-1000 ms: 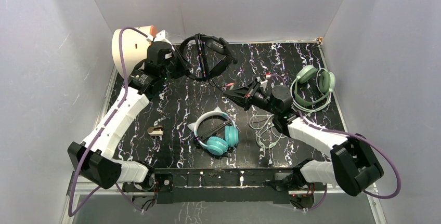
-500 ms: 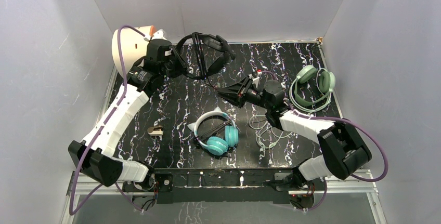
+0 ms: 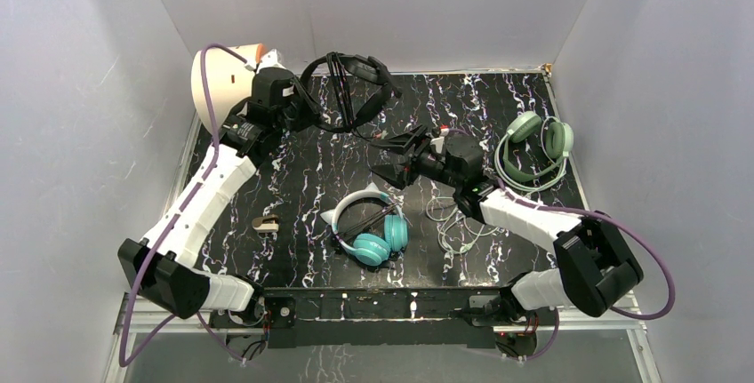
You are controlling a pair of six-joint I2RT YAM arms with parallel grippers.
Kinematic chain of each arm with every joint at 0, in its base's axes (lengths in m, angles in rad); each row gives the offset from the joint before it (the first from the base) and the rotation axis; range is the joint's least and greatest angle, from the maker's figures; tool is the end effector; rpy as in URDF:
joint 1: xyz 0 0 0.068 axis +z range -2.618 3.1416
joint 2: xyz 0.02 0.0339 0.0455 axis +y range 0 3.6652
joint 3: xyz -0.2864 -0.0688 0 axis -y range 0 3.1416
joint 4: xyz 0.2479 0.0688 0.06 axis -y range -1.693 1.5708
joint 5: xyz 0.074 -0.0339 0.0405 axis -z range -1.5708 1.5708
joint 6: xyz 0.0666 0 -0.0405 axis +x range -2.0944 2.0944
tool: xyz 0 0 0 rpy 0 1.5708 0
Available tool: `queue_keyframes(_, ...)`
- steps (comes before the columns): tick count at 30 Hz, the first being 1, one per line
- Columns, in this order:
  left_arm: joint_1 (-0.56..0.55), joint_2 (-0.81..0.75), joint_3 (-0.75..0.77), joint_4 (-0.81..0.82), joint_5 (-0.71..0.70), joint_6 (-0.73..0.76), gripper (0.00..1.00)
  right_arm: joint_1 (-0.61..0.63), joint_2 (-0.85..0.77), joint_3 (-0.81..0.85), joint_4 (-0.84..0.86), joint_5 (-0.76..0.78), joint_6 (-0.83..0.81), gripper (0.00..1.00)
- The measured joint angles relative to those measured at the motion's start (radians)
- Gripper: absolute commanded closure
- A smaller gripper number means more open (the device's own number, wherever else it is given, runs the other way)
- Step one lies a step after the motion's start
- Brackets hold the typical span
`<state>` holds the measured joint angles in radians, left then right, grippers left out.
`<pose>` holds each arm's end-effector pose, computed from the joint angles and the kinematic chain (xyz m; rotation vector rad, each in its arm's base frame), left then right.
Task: Wrap the headphones
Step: Wrap the headphones cable around the headphones.
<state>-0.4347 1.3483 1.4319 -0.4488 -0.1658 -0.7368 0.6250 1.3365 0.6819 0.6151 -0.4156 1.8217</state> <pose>0.3033 -0.1287 0.4234 -0.4095 1.9384 -0.6156 0.2450 0.2099 0.2834 0.8297 1.9714 2.0451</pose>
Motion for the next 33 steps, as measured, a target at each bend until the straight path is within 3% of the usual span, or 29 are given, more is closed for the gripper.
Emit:
queue_keyframes(13,0.0,-0.002,-0.066,0.029,-0.007,0.008,1.0,0.082,0.05,0.063,0.012,0.188,0.186,0.32)
queue_keyframes(20,0.0,-0.004,-0.084,0.059,-0.006,0.006,1.0,0.106,0.074,0.085,0.013,0.249,0.239,0.45)
queue_keyframes(23,0.0,-0.004,-0.084,0.061,-0.005,0.007,1.0,0.118,0.082,0.092,0.01,0.265,0.25,0.56)
queue_keyframes(33,0.0,-0.011,-0.085,0.071,0.003,0.009,1.0,0.131,0.127,0.114,0.013,0.296,0.269,0.7)
